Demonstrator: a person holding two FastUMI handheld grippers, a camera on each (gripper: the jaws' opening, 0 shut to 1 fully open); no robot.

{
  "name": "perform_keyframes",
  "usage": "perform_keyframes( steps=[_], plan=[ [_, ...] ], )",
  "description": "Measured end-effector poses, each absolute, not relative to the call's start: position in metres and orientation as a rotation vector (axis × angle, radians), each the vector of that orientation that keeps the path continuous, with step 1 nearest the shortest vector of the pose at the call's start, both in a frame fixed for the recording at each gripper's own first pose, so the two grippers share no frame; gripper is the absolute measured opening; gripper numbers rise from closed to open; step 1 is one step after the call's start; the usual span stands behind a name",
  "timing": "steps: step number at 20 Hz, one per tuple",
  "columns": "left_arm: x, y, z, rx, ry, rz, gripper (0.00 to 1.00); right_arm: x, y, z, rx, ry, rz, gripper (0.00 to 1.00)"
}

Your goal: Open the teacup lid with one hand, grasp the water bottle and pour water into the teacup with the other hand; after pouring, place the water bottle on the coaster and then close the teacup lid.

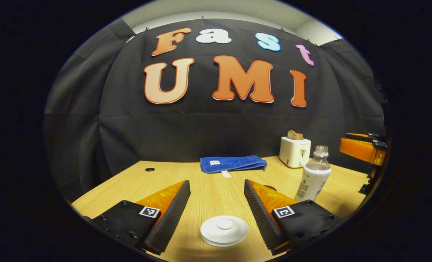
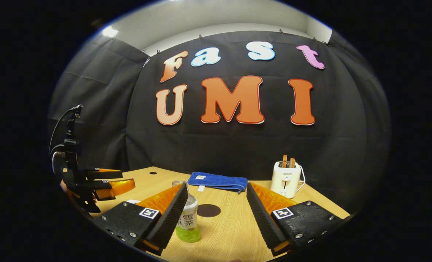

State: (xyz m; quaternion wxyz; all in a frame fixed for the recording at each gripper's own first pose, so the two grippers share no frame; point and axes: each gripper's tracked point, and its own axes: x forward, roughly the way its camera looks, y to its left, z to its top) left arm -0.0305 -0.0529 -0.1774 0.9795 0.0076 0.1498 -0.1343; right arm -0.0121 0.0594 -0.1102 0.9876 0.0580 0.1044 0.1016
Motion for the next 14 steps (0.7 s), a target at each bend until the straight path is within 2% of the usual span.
perform_keyframes(
  steps=[7, 9, 10, 11, 14],
  plan=[
    [-0.04, -0.066, -0.231, 0.071, 0.396, -0.32, 0.98, -0.016, 0.066, -0.13, 0.105, 0.248, 0.225, 0.97],
    [-0.042, -0.066, -0.239, 0.071, 0.417, -0.323, 0.9, -0.017, 0.069, -0.134, 0.099, 0.259, 0.228, 0.97],
    [-0.041, -0.065, -0.241, 0.071, 0.419, -0.317, 0.9, -0.017, 0.069, -0.135, 0.096, 0.263, 0.228, 0.98],
    [-0.041, -0.064, -0.241, 0.067, 0.42, -0.318, 0.8, -0.017, 0.069, -0.137, 0.094, 0.265, 0.23, 0.98],
    [-0.043, -0.068, -0.247, 0.073, 0.436, -0.327, 0.67, -0.017, 0.071, -0.14, 0.089, 0.269, 0.235, 0.98]
  ],
)
